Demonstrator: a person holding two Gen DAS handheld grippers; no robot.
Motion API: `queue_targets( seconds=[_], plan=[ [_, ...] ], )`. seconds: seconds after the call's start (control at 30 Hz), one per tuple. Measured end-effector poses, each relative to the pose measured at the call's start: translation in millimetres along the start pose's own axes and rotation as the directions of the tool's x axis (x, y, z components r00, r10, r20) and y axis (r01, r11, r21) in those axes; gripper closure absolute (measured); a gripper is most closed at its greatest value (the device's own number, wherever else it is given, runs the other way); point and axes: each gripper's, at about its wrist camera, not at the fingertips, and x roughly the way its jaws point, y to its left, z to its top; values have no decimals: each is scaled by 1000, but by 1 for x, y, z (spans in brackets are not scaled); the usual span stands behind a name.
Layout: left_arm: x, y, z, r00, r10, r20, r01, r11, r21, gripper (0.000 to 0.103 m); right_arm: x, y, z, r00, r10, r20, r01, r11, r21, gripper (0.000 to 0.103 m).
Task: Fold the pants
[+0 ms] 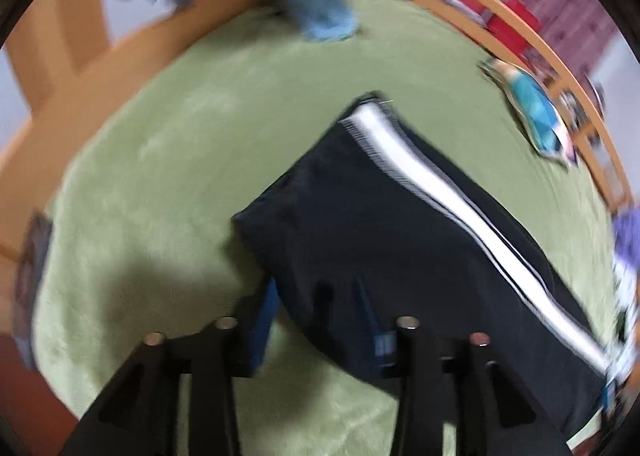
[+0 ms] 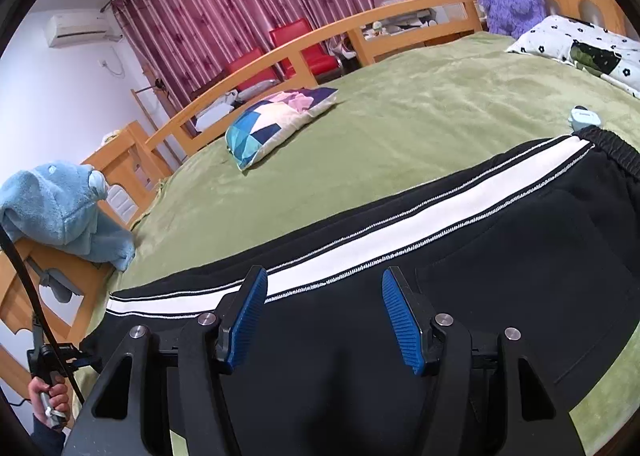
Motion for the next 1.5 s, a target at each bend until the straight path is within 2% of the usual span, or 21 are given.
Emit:
queue_targets(
  seconds=[0.13,0.27,0.4,0.47,0.67,0.73,0.87,0.9,0.93,0.97,1.03,1.07,1.13,1.17,1.2,1.3,1.4,1.47,1.5],
  plan=[
    [-24,-28,3,996,-45,71,39,996,85,60,2,-2,1,1000,14,-13,-14,1000,14,43],
    [-26,-54,26,990,-77,116,62,990,130,59,4,0,0,1000,11,-17,-11,1000,6,43],
    [3,-73,58,993,-63,97,46,984,173,58,6,0,0,1000,-3,-22,3,1000,-4,43],
    [19,-69,70,993,-64,95,48,986,160,58,6,0,0,1000,-13,-18,13,1000,-7,43],
    [69,-57,103,997,-7,82,-6,987,158,59,13,2,1,999,-36,-25,35,999,-15,43],
    [88,-56,115,996,34,80,-47,985,166,59,16,4,1,999,-42,-32,41,999,-25,43],
    [123,-66,124,999,51,18,-53,976,211,60,27,7,-2,996,-62,-62,59,997,-44,43],
    [124,-70,123,998,55,28,-60,973,225,68,29,7,-2,996,-61,-70,58,997,-44,43],
    [122,-74,123,998,53,46,-63,969,240,82,31,7,-3,995,-65,-76,62,997,-45,43],
    [113,-79,122,997,27,76,-47,960,277,85,31,7,-4,995,-70,-77,66,997,-46,43],
    [86,-68,130,981,-45,188,0,973,232,85,31,7,-4,994,-77,-75,73,996,-51,43],
    [65,-56,140,963,-105,248,58,980,189,86,31,7,-4,994,-78,-71,75,996,-52,43],
    [49,-39,152,946,-102,307,68,990,120,86,29,7,-5,995,-78,-65,75,996,-50,43],
    [52,-38,155,949,-92,302,60,992,113,86,30,7,-6,995,-76,-67,73,996,-48,43],
    [64,-37,157,963,-48,264,22,995,101,85,31,7,-6,995,-75,-73,72,996,-46,43],
    [100,-44,149,991,14,133,-30,993,117,82,32,11,-7,994,-76,-80,71,995,-63,43],
    [109,-53,135,989,91,121,-109,982,155,72,33,16,-8,993,-85,-77,78,993,-90,43],
    [102,-58,126,987,94,127,-114,979,167,53,36,18,-10,990,-110,-89,101,989,-104,43],
    [95,-60,122,988,85,127,-106,980,168,47,39,18,-11,988,-120,-100,109,988,-108,43]
  ],
)
